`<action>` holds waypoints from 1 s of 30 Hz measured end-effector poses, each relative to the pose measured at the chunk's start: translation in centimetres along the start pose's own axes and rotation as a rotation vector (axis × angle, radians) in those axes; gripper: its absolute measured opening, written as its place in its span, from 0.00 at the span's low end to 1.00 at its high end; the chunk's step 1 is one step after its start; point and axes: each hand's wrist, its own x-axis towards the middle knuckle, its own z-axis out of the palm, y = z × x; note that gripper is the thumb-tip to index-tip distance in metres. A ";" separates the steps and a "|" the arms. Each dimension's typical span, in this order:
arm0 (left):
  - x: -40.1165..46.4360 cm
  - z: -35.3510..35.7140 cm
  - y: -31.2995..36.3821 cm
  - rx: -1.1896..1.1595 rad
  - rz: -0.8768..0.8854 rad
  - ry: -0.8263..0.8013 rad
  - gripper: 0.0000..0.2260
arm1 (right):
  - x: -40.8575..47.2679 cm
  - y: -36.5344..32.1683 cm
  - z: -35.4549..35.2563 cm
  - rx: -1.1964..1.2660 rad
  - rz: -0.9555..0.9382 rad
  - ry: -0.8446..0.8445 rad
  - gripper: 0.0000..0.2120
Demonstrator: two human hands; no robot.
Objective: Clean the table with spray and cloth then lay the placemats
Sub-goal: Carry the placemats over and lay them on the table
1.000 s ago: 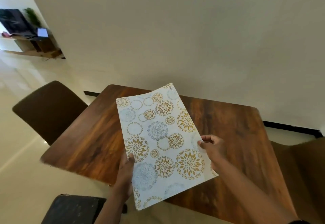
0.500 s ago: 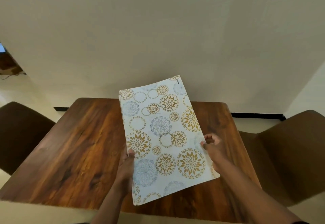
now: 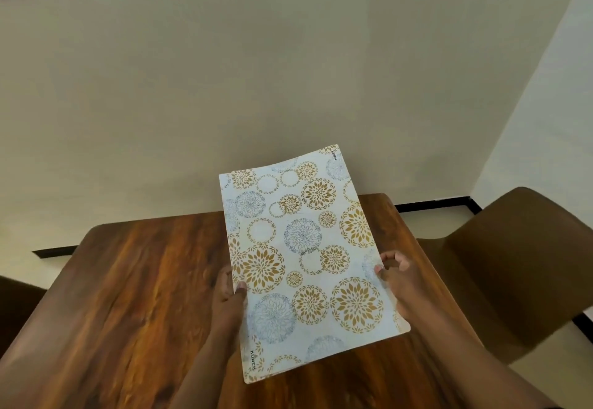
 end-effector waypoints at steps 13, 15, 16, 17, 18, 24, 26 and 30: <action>5.3 -2.9 -1.1 -0.092 -0.166 -0.009 0.14 | -1.8 1.8 2.0 0.013 0.071 0.131 0.09; 5.4 -3.0 -1.6 -0.130 -0.225 0.009 0.16 | -1.5 2.6 1.9 0.026 0.099 0.123 0.13; 5.3 -3.0 -1.8 -0.139 -0.237 0.010 0.17 | -1.3 2.9 1.8 0.024 0.113 0.128 0.14; 5.3 -3.1 -2.1 -0.141 -0.245 0.015 0.17 | -1.1 3.1 1.7 0.035 0.130 0.135 0.15; 5.2 -3.3 -2.3 -0.140 -0.250 0.020 0.18 | -0.9 3.4 1.5 0.051 0.143 0.144 0.16; 5.6 -4.5 -3.3 -0.027 -0.317 -0.004 0.18 | 0.6 4.6 -1.8 0.097 0.199 0.233 0.16; 5.9 -5.0 -3.3 -0.025 -0.336 -0.016 0.17 | 1.3 4.6 -3.7 0.112 0.207 0.270 0.15; 6.5 -6.1 -2.4 -0.065 -0.369 -0.013 0.17 | 2.6 4.4 -8.4 0.099 0.210 0.343 0.17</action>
